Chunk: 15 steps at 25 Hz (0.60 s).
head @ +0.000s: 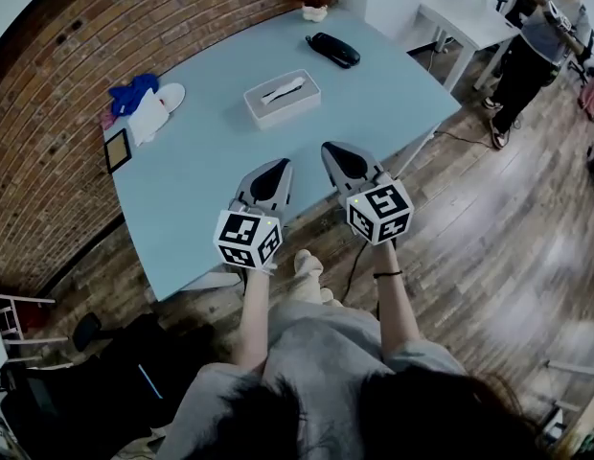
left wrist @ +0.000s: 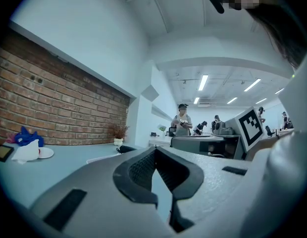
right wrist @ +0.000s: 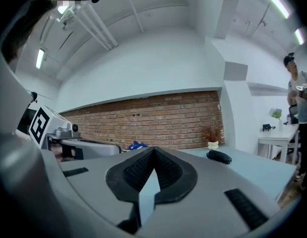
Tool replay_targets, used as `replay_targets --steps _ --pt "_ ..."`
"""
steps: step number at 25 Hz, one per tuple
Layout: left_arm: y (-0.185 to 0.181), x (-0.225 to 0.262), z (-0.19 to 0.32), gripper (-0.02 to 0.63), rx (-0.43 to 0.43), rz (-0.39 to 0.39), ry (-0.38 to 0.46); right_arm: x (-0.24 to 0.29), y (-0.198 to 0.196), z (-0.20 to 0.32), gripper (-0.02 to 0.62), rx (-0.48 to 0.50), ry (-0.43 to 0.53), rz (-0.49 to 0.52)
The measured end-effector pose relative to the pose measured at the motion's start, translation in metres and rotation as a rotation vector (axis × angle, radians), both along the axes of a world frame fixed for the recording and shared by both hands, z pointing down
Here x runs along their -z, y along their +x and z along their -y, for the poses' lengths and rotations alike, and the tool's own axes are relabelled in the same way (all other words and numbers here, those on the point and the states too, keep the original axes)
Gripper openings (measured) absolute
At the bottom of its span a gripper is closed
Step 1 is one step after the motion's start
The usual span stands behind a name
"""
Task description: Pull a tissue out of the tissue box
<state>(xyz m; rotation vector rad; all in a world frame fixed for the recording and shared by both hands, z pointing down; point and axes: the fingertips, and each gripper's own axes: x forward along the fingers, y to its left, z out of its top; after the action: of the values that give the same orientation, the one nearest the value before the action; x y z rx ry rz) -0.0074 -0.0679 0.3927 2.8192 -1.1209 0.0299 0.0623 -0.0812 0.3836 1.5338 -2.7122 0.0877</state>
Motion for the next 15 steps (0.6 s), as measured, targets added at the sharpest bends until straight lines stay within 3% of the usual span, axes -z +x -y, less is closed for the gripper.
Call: replay_targets --steps 15 --pt "0.001 -0.024 0.074 0.003 0.045 0.0 -0.06 -0.025 -0.005 0.088 -0.002 0.066 -0.074 -0.024"
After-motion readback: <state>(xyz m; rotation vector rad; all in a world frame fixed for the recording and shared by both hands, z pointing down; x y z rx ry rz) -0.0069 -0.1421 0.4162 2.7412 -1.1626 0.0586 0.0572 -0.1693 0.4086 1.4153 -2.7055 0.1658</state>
